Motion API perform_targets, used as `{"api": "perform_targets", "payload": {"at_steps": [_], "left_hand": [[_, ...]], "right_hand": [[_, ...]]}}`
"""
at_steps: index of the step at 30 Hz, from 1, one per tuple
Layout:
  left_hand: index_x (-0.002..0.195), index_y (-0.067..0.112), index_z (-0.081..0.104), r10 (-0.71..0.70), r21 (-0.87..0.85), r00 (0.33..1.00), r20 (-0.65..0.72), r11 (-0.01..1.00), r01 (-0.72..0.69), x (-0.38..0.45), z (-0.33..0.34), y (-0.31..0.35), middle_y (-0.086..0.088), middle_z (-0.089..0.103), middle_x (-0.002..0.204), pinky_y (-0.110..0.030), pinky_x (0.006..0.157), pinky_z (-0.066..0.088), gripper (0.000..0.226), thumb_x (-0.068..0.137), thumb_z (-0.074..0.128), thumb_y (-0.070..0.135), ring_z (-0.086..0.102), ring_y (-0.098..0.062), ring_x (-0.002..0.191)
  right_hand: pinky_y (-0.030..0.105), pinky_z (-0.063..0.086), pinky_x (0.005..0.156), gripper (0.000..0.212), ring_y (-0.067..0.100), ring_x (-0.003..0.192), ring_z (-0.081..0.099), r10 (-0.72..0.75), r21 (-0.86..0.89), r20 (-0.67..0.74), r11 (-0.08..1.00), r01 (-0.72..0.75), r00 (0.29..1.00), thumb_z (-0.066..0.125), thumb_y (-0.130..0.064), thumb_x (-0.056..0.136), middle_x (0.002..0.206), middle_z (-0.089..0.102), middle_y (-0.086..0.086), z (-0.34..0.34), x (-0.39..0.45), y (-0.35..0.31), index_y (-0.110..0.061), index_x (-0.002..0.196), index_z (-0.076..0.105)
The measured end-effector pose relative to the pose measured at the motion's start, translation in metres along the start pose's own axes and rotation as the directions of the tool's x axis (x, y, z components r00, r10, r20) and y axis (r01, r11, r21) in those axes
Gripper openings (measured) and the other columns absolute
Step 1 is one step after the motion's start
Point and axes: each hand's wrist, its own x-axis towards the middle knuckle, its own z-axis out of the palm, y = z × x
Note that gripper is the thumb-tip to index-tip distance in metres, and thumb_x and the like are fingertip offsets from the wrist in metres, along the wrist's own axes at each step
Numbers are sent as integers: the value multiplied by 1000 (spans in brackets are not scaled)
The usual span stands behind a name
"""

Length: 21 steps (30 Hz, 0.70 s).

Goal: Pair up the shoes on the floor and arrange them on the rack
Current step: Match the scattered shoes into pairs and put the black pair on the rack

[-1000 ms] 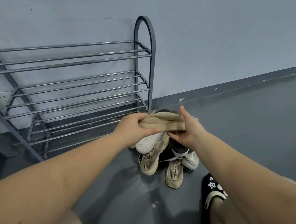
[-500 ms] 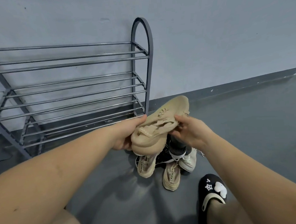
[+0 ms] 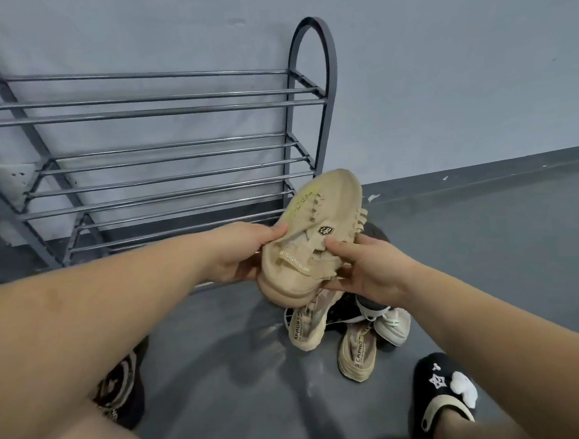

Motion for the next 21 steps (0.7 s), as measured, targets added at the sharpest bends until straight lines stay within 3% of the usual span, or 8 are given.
{"api": "perform_targets", "payload": {"at_steps": [3,5,7,9,11,15,18,21], "left_hand": [[105,22,59,-38,119,991,125,993,23,-9,-37,5,7,64,83,-19,55,52,15,93,50,28,60,-6,68],[113,24,58,-67,147,983,173,988,42,-13,-62,-2,5,66,98,-24,70,56,32,81,59,25,62,-11,83],[120,25,56,-114,132,977,178,987,91,-13,-84,-20,3,66,113,-30,83,55,45,75,62,24,62,-17,101],[123,24,55,-160,85,969,188,986,146,-9,-102,-47,-1,64,120,-33,89,53,48,76,63,22,60,-21,109],[121,25,54,-202,50,958,202,979,196,-1,-117,-77,-4,65,117,-32,88,55,44,78,62,20,62,-22,107],[127,21,50,-265,-40,942,205,960,278,19,-136,-138,-11,65,120,-33,88,55,46,83,61,14,63,-23,102],[133,18,46,-284,-126,929,239,939,320,32,-144,-180,-19,59,128,-35,86,53,50,86,63,12,60,-29,105],[128,19,51,-298,-209,928,223,915,344,41,-149,-215,-11,65,121,-38,90,52,44,85,62,12,63,-28,104]], "right_hand": [[38,57,71,40,27,101,65,3,-29,29,1000,-2,1000,57,-6,92,119,66,12,18,25,5,-8,131,48],[42,56,80,40,29,108,63,34,-62,67,998,-30,997,56,-6,92,122,65,14,31,42,13,-8,131,49],[37,57,76,29,24,99,67,76,-72,114,995,-68,991,55,-7,92,114,69,9,44,59,28,-11,121,54],[29,58,61,18,17,84,67,131,-81,126,989,-122,983,54,-6,93,99,70,4,57,73,50,-15,109,55],[27,56,56,20,16,81,66,181,-101,127,980,-169,975,55,-6,93,97,69,3,66,88,75,-15,111,53],[38,56,73,35,24,91,66,270,-130,116,958,-255,956,57,-7,92,114,68,10,75,115,125,-11,126,50],[35,58,67,39,24,93,67,334,-169,103,934,-314,937,58,-8,91,119,66,12,76,133,155,-10,129,48],[35,57,67,39,23,92,67,387,-232,87,904,-359,918,59,-7,91,119,66,11,81,150,177,-12,128,48]]}}
